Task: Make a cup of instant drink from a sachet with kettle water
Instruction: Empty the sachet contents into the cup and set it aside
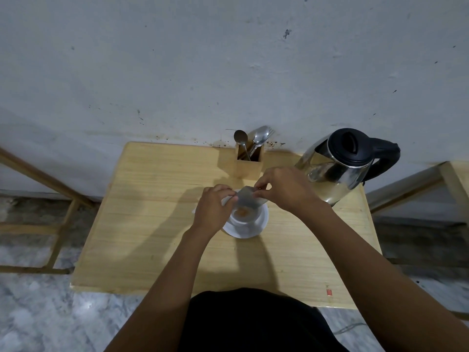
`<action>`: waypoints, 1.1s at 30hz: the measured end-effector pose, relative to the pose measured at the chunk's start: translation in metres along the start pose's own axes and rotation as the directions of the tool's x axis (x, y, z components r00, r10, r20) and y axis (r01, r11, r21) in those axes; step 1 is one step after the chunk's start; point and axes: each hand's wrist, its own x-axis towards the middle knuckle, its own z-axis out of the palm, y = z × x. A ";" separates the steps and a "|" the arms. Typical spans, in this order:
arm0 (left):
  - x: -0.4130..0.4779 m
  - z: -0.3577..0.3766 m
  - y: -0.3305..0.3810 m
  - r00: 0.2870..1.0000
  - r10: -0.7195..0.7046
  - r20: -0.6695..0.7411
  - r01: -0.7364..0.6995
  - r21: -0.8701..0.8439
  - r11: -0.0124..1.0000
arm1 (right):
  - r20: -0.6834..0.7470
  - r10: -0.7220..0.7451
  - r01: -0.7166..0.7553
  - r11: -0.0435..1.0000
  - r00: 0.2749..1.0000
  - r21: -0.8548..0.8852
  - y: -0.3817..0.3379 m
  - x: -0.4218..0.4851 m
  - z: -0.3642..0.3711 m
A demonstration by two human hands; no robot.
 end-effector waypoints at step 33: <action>-0.012 0.000 0.010 0.985 -0.165 -0.042 0.141 -0.349 0.926 | -0.145 0.205 -0.136 0.913 0.968 0.384 0.006 -0.017 0.017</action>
